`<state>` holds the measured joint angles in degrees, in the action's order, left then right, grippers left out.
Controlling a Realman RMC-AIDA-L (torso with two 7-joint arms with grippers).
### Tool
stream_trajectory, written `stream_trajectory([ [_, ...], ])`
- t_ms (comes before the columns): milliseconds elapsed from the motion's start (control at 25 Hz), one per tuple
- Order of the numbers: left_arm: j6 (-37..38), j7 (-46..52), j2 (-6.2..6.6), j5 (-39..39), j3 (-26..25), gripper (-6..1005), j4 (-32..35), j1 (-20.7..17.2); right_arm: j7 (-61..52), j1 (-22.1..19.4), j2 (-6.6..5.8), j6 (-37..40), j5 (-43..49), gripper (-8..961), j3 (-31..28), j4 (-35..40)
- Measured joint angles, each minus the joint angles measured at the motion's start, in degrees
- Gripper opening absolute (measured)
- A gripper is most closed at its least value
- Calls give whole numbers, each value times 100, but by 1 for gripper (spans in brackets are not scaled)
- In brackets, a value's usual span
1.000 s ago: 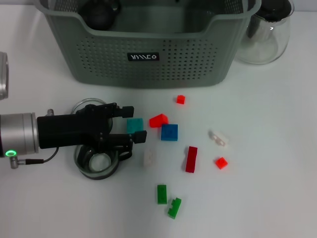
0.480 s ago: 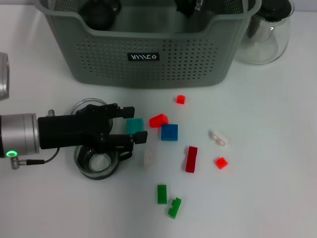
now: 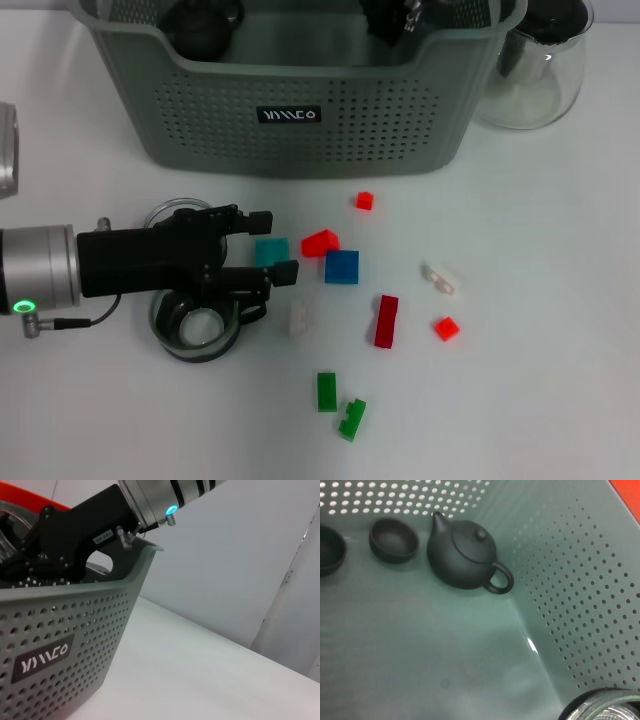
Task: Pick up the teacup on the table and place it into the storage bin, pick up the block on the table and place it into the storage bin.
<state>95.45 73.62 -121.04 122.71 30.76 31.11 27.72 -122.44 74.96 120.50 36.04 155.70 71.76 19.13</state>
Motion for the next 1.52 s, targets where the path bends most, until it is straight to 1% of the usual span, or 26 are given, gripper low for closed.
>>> stream_trajectory([
  [480, -1, 12, 1, 1, 0, 825, 10, -3, -73, 1, 4, 126, 4, 167, 84, 67],
  [680, -1, 17, 1, -2, 0, 825, 9, -14, -111, 2, 7, 149, 4, 359, 146, 147],
  [880, 5, 21, 1, 2, -7, 825, 17, -27, -142, -43, 9, 339, -12, 453, 167, 485],
  [1000, 46, 21, 6, 13, -23, 825, 27, -29, -243, -187, 10, 607, -38, 510, 160, 1135],
  [1120, 73, 21, 32, 16, -32, 825, 34, -32, -370, -397, 0, 998, -183, 566, 140, 2055],
  [1320, 122, 21, 89, -7, -41, 825, 44, -62, -359, -853, -40, 1719, -1022, 611, 105, 3536],
  [1440, 163, 22, 122, -9, -44, 825, 96, -73, -325, -1194, -43, 2092, -1560, 812, 102, 4361],
  [1520, 214, 25, 136, -11, -49, 825, 177, -90, -278, -1488, -44, 2329, -1946, 852, 101, 4868],
])
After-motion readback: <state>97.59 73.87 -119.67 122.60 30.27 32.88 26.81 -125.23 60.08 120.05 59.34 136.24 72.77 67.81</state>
